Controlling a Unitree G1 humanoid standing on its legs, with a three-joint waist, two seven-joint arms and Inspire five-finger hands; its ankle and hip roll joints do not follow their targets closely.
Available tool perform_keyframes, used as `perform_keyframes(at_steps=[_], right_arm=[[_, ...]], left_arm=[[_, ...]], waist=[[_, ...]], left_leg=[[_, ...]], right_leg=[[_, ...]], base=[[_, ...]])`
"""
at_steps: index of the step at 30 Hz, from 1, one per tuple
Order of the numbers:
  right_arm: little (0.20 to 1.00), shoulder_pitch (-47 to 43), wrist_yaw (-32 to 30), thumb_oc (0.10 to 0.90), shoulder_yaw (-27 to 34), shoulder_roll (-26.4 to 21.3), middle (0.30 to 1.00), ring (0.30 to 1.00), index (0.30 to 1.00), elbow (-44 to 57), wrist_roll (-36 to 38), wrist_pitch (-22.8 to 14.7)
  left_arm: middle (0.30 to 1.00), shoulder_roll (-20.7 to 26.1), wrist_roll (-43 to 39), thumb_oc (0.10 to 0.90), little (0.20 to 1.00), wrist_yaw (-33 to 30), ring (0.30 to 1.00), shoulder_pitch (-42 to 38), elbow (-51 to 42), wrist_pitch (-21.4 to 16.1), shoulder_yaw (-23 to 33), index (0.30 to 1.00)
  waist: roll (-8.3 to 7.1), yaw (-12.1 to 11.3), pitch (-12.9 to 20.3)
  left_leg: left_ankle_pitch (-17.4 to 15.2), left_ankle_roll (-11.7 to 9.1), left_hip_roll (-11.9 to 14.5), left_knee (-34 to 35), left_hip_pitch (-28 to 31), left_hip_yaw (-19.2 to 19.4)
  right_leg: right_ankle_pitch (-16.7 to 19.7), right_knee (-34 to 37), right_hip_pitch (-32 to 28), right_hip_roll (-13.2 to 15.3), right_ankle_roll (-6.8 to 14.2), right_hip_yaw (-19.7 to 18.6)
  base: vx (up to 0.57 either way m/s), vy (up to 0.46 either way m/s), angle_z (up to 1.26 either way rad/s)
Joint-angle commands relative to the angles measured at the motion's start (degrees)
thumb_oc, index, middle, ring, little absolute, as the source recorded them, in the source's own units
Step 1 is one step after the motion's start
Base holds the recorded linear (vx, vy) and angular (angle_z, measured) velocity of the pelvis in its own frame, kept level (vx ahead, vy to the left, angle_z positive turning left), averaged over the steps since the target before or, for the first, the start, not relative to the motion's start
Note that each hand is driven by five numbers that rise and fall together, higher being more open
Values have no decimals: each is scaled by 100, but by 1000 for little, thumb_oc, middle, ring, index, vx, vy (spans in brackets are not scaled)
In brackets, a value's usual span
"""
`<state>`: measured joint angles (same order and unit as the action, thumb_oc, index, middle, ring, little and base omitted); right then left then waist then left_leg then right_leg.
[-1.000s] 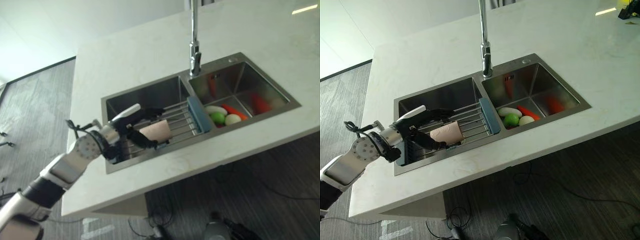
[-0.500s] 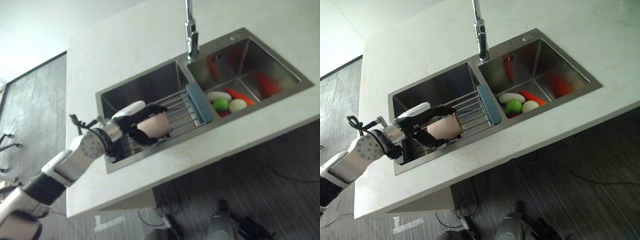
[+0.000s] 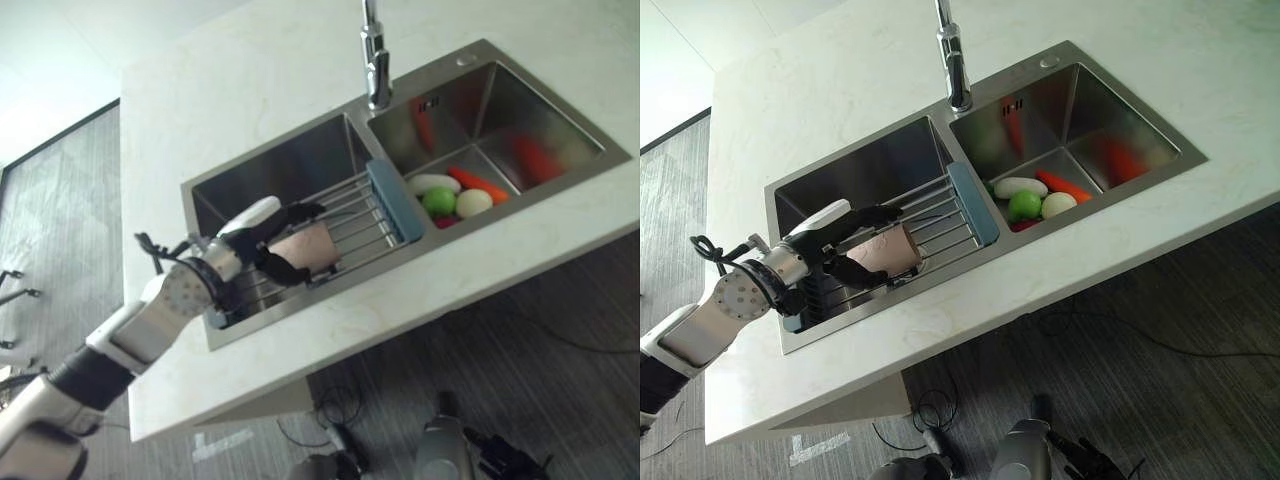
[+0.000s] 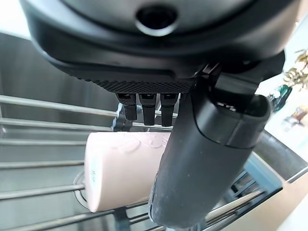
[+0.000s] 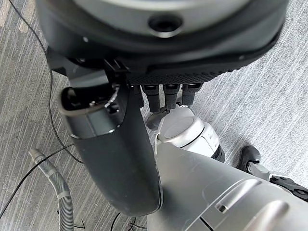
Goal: Place the dishes in the dishwasher.
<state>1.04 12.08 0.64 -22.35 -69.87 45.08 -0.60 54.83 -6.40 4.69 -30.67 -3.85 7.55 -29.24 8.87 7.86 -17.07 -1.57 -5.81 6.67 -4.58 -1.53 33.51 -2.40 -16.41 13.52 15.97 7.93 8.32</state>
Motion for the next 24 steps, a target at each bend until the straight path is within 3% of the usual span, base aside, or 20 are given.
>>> perform_keyframes(at_steps=[1,5,8,12,16,22,23,24], right_arm=[[900,266,46,800,-162,25,900,900,900,178,-69,60],[900,223,83,800,-192,12,900,900,900,203,-85,66],[900,212,59,800,-229,22,900,900,900,301,-89,89],[900,67,73,800,-285,18,900,900,900,275,-53,43],[900,38,64,800,-313,1,900,900,900,357,-45,69],[900,9,45,800,-367,1,900,900,900,475,-72,59],[900,-24,42,800,-365,21,900,900,900,451,-99,41],[900,-27,39,800,-367,26,900,900,900,453,-100,39]], left_arm=[[900,13,19,800,900,-323,900,-391,2,-32,591,900],[900,-96,-122,800,900,-446,900,-512,174,290,436,900],[900,-211,-336,800,900,-314,900,-544,381,326,369,900],[900,-467,-125,800,900,-102,900,-750,573,980,29,900],[900,-390,69,800,900,-124,900,-830,719,1192,-75,900],[900,-335,-111,800,900,333,900,-945,967,1495,-198,900],[300,-365,-275,400,300,349,300,-946,988,1391,-255,300],[300,-380,-275,400,300,341,300,-959,1003,1347,-272,300]], waist=[[-115,49,163],[-124,87,85],[-142,119,15],[-181,141,-101],[-190,150,-180],[-195,157,-294],[-201,160,-307],[-205,158,-308]], left_leg=[[-914,68,189,-1261,-446,-359],[-904,69,191,-1261,-491,-364],[-897,70,206,-1261,-531,-354],[-862,64,237,-1261,-621,-352],[-854,70,246,-1261,-655,-336],[-834,81,268,-1261,-719,-290],[-835,82,268,-1261,-720,-292],[-836,84,269,-1261,-720,-293]], right_leg=[[-225,-78,111,346,622,287],[-228,-78,165,313,619,227],[-212,-78,231,299,615,193],[-180,-78,338,274,616,160],[-177,-78,385,264,619,155],[-151,-78,485,265,625,165],[-148,-78,486,258,624,172],[-146,-78,486,259,625,176]], base=[[0,0,0],[0,0,0],[-12,-1,-1],[-28,-13,2],[0,0,0],[-6,1,0],[0,0,0],[0,0,0]])
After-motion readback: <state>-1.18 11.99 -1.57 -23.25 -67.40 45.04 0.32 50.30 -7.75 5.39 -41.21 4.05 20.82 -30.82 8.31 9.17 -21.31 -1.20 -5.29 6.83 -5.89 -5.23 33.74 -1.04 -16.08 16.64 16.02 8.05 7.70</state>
